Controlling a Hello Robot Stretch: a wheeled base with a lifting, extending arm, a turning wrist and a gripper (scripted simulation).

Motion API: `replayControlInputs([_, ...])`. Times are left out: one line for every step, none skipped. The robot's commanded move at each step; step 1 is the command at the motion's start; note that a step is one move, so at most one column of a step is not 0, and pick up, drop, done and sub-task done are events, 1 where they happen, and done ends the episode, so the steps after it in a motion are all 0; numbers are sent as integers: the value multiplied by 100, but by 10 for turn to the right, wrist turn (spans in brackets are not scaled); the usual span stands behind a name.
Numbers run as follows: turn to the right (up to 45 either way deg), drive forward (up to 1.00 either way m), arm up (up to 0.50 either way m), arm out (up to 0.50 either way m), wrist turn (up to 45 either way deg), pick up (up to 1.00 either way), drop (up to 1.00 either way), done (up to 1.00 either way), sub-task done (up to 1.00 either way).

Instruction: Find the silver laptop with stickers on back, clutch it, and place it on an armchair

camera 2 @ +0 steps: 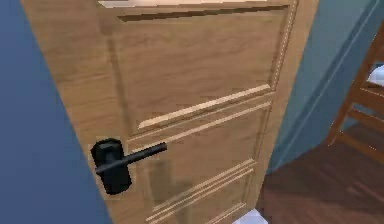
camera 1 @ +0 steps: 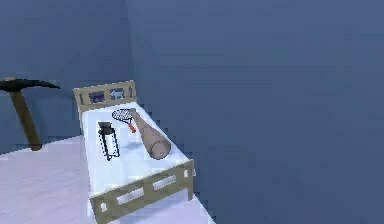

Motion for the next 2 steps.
replayControlInputs([-450,0,0,0,0,0,0,0,0])
replayControlInputs([-180,0,0,0,0,0,0,0,0])
